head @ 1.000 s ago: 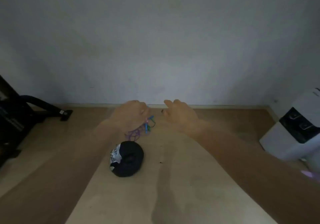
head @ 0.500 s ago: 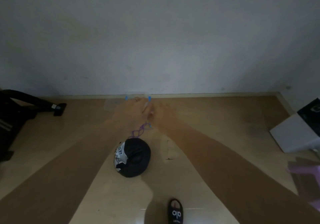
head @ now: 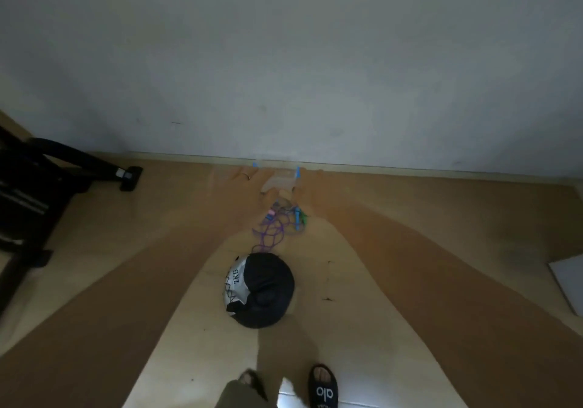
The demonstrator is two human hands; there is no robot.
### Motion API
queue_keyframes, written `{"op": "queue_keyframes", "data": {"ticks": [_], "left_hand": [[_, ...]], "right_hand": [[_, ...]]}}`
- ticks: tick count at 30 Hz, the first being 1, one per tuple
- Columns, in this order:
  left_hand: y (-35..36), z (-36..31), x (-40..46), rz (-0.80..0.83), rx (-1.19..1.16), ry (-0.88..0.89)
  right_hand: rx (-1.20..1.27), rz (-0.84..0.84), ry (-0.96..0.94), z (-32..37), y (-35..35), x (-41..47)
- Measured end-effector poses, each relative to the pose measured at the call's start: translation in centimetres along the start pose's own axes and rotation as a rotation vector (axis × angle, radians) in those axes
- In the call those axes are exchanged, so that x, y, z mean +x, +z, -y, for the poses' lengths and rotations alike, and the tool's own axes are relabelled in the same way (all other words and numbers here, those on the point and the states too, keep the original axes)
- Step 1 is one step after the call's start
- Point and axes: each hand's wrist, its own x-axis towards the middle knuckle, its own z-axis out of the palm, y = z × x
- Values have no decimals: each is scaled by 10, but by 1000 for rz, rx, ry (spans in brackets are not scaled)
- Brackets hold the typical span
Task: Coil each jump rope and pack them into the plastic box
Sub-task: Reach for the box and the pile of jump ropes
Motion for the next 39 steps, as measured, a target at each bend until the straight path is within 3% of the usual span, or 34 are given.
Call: {"op": "queue_keyframes", "data": {"ticks": [4,7,18,28,34,39], "left_hand": [[9,41,49,99,-2,-79],[20,78,86,98,20,-46],[50,174,227,368,-281,54],[90,152,382,451,-258,-6],[143,123,478,515,-256,-36],[210,145,529,599,-303,-116]], "right_hand": [[36,-43,85,22,-5,43],[19,-11,116,40,0,85],[72,-19,208,68,14,221],[109,-13,209,-12,30,379],[185,158,209,-79,58,473],[170,233,222,-110,106,541]]}}
